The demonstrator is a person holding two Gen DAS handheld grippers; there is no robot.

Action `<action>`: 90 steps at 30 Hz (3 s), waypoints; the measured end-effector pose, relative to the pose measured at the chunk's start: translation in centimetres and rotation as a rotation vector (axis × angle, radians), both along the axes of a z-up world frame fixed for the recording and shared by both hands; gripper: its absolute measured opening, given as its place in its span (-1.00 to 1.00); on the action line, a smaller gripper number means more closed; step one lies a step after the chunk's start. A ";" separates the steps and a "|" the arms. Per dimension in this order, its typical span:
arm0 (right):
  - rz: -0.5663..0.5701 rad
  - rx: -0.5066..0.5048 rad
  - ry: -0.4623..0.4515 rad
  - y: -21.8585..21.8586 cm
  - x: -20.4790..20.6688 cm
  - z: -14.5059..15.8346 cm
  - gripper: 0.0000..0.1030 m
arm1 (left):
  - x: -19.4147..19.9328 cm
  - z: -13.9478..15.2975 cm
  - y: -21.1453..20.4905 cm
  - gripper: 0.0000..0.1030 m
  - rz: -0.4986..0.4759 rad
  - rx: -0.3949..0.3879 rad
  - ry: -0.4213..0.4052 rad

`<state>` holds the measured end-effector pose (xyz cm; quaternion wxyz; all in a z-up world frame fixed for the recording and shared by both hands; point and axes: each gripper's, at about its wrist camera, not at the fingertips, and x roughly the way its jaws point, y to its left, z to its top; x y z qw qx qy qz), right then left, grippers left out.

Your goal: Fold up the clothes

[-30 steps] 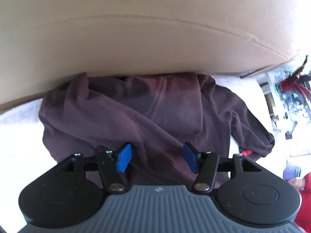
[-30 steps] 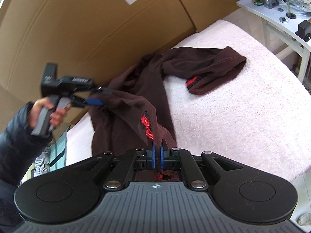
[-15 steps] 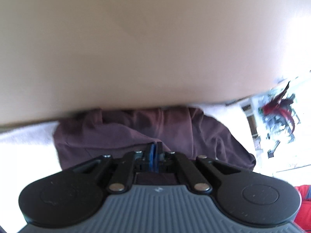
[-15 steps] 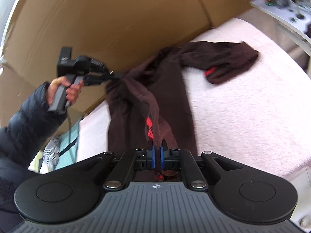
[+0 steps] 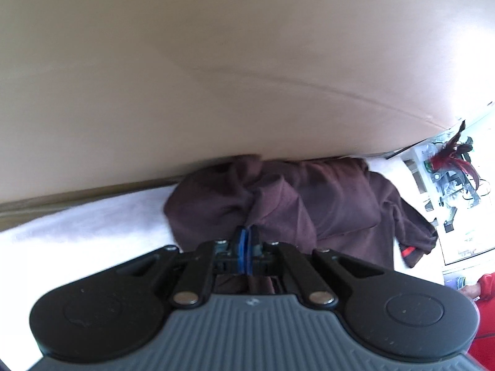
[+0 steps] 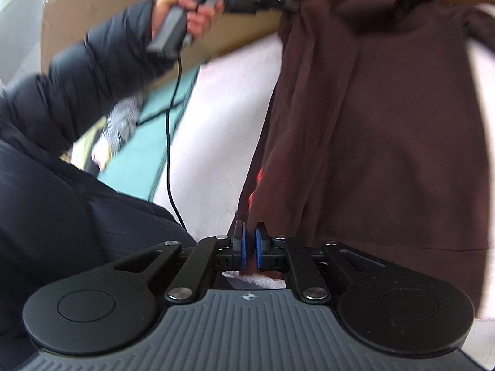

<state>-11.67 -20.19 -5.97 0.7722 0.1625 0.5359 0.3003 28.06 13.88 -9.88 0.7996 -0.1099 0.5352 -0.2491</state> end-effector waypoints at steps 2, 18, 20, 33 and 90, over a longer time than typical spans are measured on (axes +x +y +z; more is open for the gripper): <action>0.013 -0.029 0.015 1.3 0.3 -1.0 -0.86 | 0.0 -0.4 0.4 -1.00 0.001 -0.002 -0.004; -0.242 0.003 -0.015 -1.0 0.5 -0.6 -0.44 | -10.0 1.4 1.3 -0.41 -0.264 0.138 -0.043; -0.260 -0.016 -0.003 -0.9 1.1 -1.3 -0.49 | -12.7 0.9 0.4 -0.23 -0.320 0.146 -0.042; -0.086 0.014 0.062 5.7 3.1 -5.1 -0.64 | -17.0 -0.1 1.4 0.12 -0.335 0.221 -0.083; -0.248 -0.083 -0.077 -3.2 4.8 -3.3 -0.34 | -8.7 -2.5 -2.5 0.02 0.061 0.018 -0.191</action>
